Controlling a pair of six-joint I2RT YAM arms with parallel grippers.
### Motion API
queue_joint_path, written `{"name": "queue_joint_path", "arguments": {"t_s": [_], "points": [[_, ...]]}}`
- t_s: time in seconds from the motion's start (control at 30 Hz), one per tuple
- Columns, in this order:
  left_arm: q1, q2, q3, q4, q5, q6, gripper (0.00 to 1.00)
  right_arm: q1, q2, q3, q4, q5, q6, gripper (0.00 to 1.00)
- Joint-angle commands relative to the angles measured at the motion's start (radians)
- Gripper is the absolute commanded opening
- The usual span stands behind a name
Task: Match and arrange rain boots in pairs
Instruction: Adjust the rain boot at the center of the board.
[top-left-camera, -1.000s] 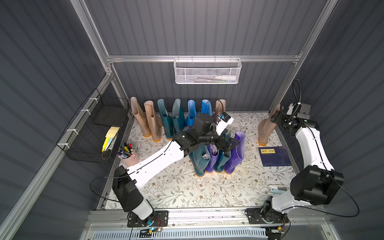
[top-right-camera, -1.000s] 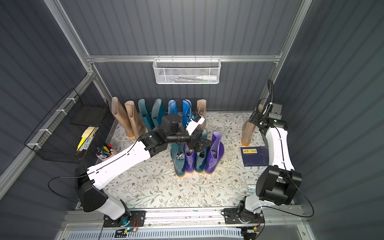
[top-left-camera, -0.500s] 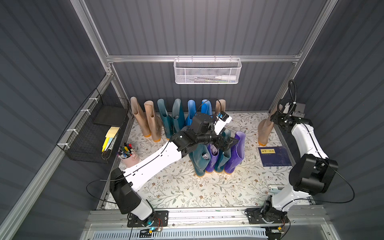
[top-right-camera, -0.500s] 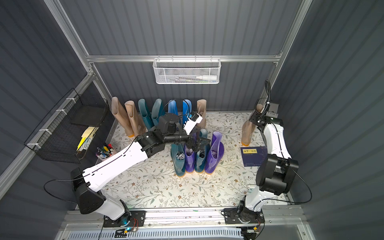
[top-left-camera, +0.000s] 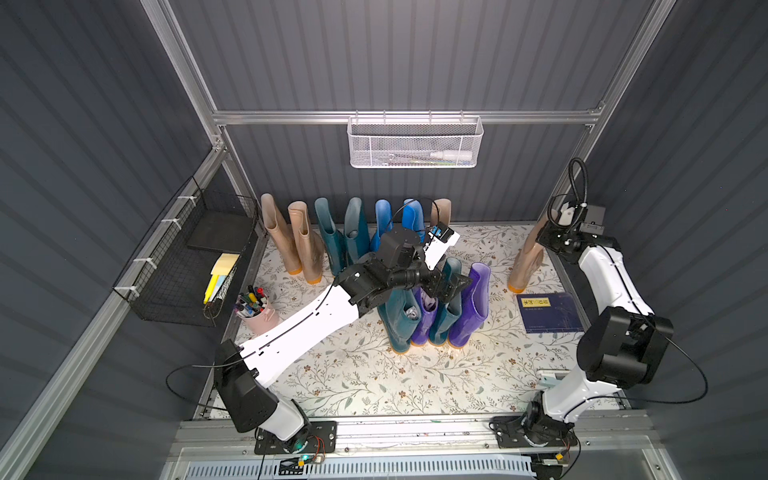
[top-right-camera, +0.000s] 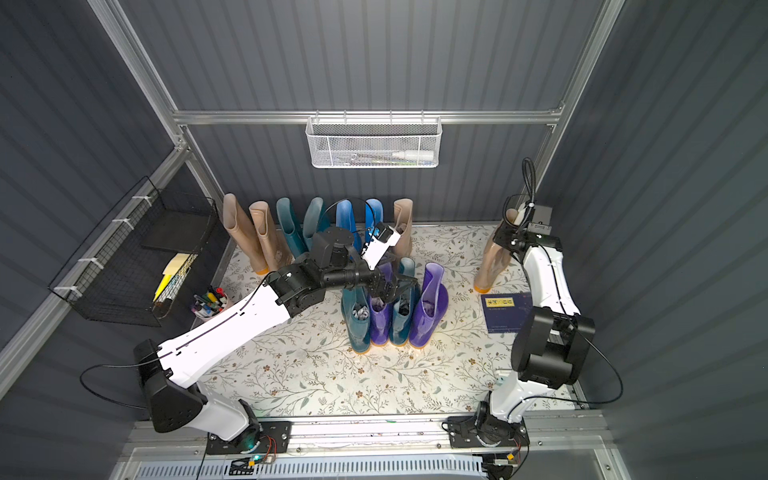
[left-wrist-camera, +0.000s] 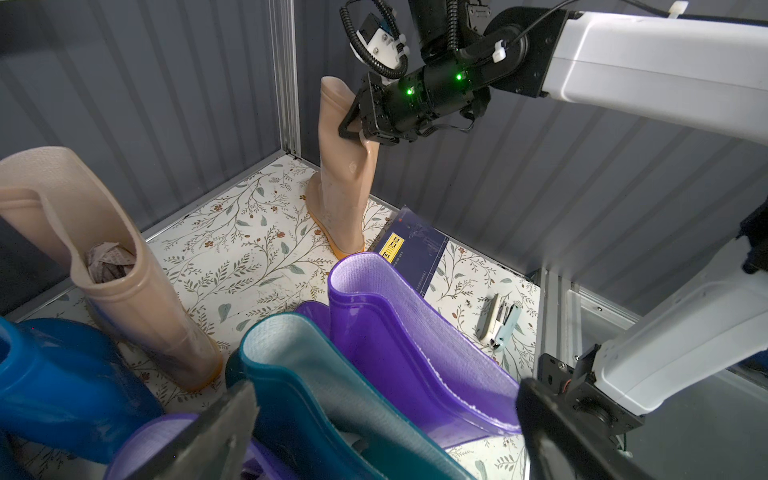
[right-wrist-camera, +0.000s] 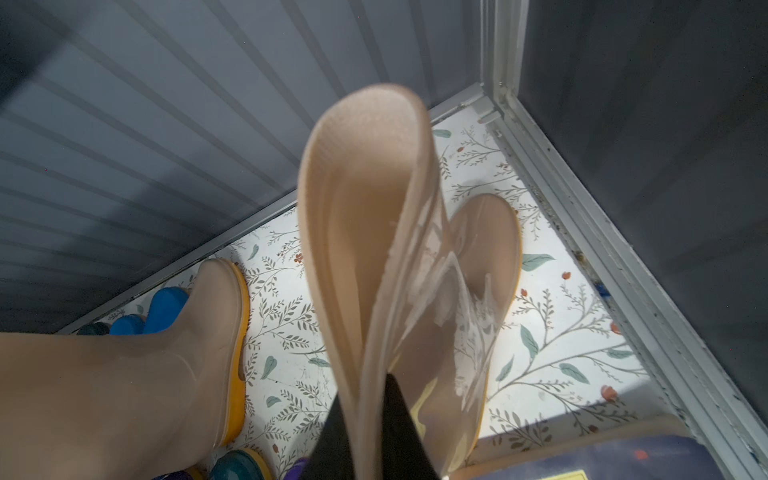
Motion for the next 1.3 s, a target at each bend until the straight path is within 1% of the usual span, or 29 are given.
{"name": "queue_joint_path", "arguments": {"t_s": [0.0, 0.23, 0.47, 0.6, 0.7, 0.9, 1.1, 1.27], "points": [[-0.005, -0.033, -0.019, -0.01, -0.003, 0.018, 1.0, 0.043, -0.02, 0.04, 0.068, -0.024, -0.017, 0.06], [-0.005, -0.048, -0.023, -0.013, -0.014, 0.021, 1.0, 0.131, 0.028, 0.077, 0.132, 0.046, -0.015, 0.06], [-0.005, -0.055, -0.01, -0.054, -0.032, 0.027, 0.99, 0.212, 0.11, 0.112, 0.242, 0.072, -0.021, 0.06], [-0.005, -0.055, -0.001, -0.074, -0.053, 0.027, 0.99, 0.252, 0.18, 0.162, 0.288, 0.046, -0.04, 0.06], [-0.005, -0.056, 0.001, -0.075, -0.068, 0.022, 0.99, 0.277, 0.238, 0.239, 0.271, 0.008, -0.052, 0.06], [-0.005, -0.072, -0.006, -0.074, -0.085, 0.017, 0.99, 0.338, 0.274, 0.326, 0.236, -0.027, -0.098, 0.06], [-0.004, -0.091, -0.028, -0.072, -0.097, 0.021, 0.99, 0.373, 0.255, 0.314, 0.232, -0.044, -0.101, 0.06], [-0.004, -0.096, -0.033, -0.074, -0.1, 0.025, 0.99, 0.382, 0.238, 0.298, 0.232, -0.062, -0.085, 0.06]]}}
